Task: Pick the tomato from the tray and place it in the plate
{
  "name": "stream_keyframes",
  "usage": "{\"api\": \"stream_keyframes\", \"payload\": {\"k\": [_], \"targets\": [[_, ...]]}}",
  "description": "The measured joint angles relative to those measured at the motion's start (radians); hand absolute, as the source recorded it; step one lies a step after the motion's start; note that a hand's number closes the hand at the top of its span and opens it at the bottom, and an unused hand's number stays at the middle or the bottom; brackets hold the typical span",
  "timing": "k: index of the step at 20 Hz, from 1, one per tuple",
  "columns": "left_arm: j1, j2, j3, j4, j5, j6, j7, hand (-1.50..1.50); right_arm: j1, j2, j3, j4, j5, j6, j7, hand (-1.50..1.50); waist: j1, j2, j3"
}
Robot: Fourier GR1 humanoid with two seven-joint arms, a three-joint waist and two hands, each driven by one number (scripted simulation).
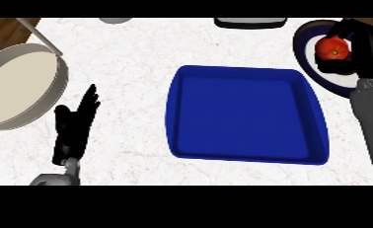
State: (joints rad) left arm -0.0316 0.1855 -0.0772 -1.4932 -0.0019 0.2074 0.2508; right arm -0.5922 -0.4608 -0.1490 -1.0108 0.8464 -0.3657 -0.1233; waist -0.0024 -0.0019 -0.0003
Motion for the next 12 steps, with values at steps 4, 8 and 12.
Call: {"api": "stream_keyframes", "payload": {"k": [4,8,12], "targets": [[-0.016,-0.01,0.001,0.012,-0.011,-0.01,-0.006,0.0,-0.053,-0.045,-0.059,0.117,-0.024,-0.004,-0.032,1.5,0.008,0.003,0.0],[-0.012,-0.013,0.003,0.013,-0.018,-0.021,-0.011,0.0,-0.131,-0.092,-0.099,0.279,-0.025,-0.018,-0.076,1.5,0.017,0.006,0.001],[-0.014,-0.023,0.001,0.013,-0.026,-0.022,-0.017,0.0,-0.211,-0.142,-0.119,0.452,-0.006,-0.026,-0.113,1.5,0.027,0.01,0.001]]}}
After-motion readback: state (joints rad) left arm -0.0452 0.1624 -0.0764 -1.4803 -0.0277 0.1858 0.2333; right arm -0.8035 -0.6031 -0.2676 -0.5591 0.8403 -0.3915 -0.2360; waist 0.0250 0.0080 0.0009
